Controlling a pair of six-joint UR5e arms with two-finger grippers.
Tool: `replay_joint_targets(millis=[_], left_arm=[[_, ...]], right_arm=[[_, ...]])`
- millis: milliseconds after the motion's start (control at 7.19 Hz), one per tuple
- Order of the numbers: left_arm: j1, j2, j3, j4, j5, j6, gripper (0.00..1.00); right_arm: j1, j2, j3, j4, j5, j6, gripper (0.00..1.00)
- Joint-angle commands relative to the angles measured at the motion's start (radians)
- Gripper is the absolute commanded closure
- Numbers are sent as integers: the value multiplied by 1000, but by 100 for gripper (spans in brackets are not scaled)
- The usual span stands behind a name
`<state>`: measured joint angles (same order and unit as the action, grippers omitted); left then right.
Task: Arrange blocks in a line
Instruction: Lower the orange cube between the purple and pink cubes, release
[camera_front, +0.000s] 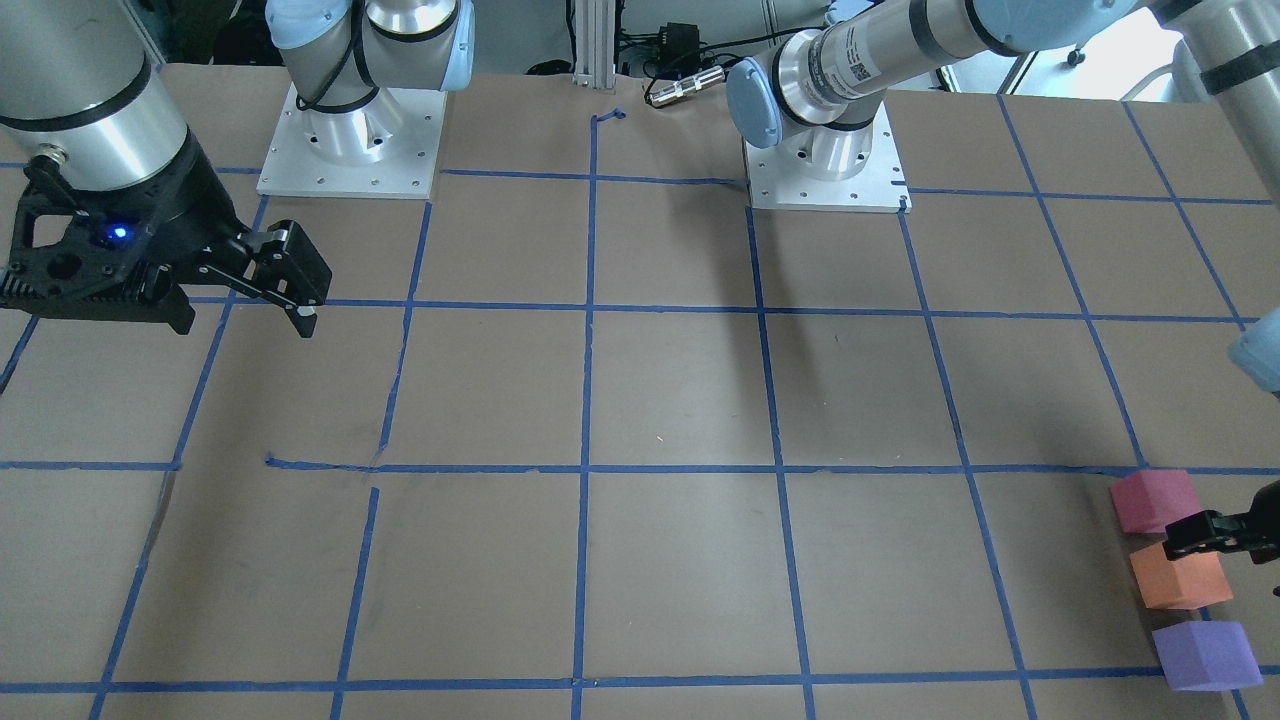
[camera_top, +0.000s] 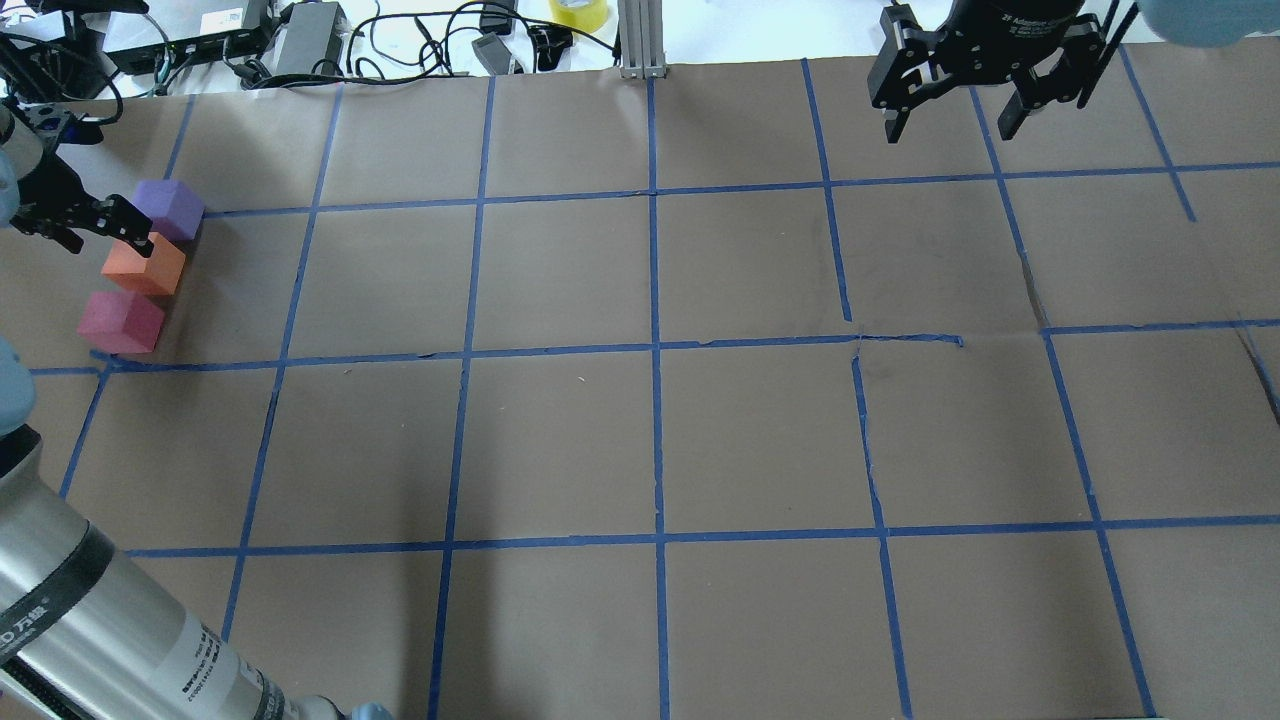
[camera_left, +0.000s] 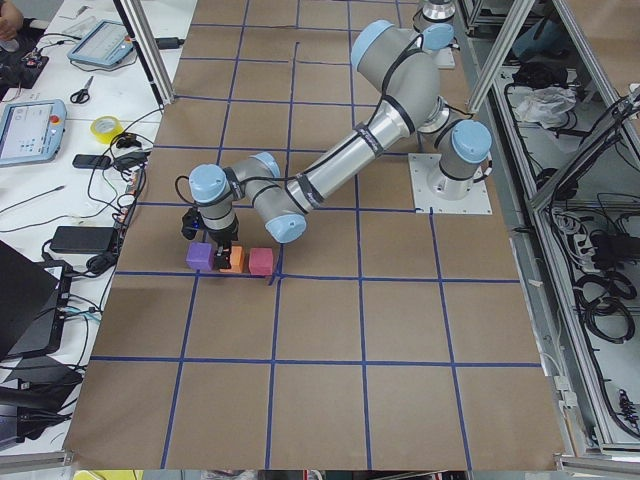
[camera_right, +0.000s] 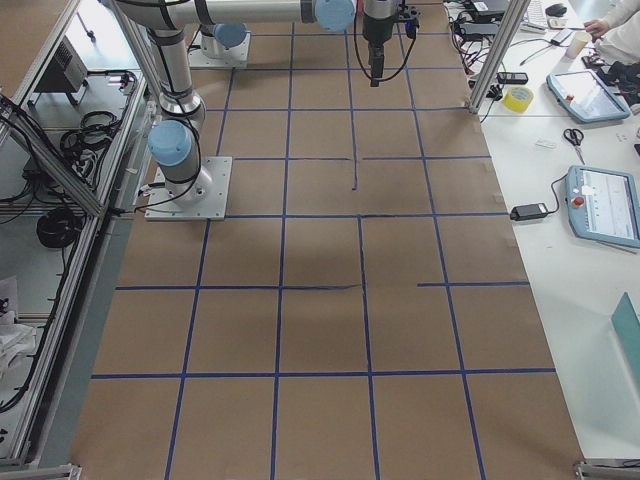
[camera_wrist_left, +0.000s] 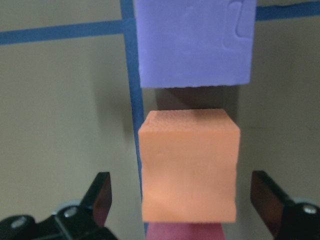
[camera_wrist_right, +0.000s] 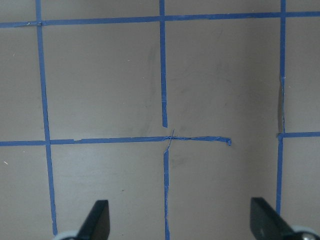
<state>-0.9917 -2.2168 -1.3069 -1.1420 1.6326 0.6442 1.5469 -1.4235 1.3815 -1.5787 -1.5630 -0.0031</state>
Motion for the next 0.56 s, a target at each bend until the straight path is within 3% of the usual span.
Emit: replay_joint_targets(millis=[0, 417], left_arm=[[-5, 160, -29, -204, 9, -1, 0], [-34, 446, -292, -251, -3, -171, 0]], right_arm=[[1, 1, 2, -1, 0, 0, 0], [2, 0, 10, 0, -2, 0, 0]])
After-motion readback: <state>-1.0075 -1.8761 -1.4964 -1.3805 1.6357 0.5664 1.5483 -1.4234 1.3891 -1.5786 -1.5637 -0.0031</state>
